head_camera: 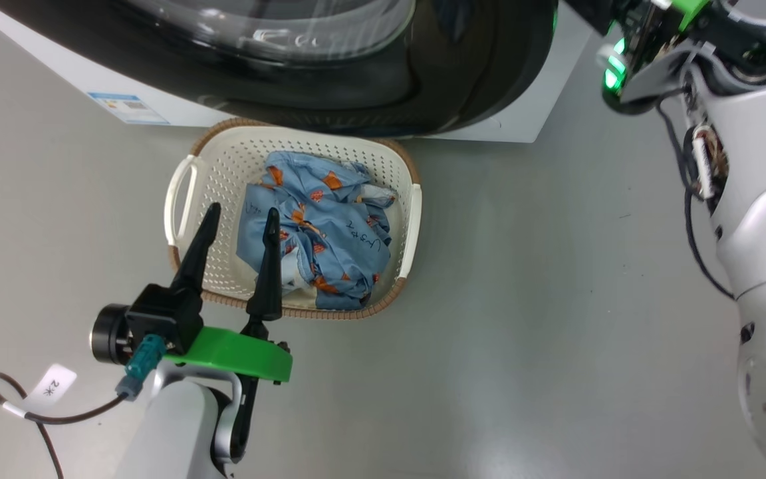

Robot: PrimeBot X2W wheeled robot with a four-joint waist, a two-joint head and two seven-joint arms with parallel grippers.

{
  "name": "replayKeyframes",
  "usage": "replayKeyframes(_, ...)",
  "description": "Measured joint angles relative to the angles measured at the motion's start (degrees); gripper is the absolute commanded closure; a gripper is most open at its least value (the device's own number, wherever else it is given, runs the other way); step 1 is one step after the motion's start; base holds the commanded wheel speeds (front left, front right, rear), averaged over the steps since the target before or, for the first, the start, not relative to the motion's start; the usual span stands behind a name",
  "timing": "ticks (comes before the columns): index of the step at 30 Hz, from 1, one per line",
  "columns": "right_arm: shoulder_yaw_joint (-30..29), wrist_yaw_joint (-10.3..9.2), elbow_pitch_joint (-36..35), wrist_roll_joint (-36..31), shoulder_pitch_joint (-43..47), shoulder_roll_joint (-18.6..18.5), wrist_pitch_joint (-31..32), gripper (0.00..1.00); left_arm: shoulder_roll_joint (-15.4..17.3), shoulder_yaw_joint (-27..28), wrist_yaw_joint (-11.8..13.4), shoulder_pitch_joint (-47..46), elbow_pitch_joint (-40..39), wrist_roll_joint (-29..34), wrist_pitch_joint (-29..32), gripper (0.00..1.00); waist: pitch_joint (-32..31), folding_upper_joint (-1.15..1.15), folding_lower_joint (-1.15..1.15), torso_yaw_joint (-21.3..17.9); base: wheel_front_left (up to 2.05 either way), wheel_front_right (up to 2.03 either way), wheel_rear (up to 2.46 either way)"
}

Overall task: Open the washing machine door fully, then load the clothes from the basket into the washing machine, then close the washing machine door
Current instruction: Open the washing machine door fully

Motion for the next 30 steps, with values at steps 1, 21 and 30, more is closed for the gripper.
replayKeyframes(1,0.0,0.0,-0.5,0.0,0.7,0.1,0.5,1.0,0.0,0.0,0.0,0.0,0.0,0.0,0.0,0.0,-0.1,0.0,0.0,-0.1,0.0,0.0,0.0)
replayKeyframes(21,1.9,-0.01,-13.3,3.7,14.1,2.3,8.7,1.0,0.0,0.7,0.0,0.5,0.6,0.1,0.0,0.0,-3.5,0.0,0.0,-1.7,0.0,0.0,0.0)
replayKeyframes(30,6.1,-0.01,-19.0,5.3,20.9,3.4,11.0,1.0,0.0,1.6,-0.1,2.7,1.1,0.2,0.0,0.0,-5.8,0.0,-0.01,-2.8,0.0,0.0,0.0)
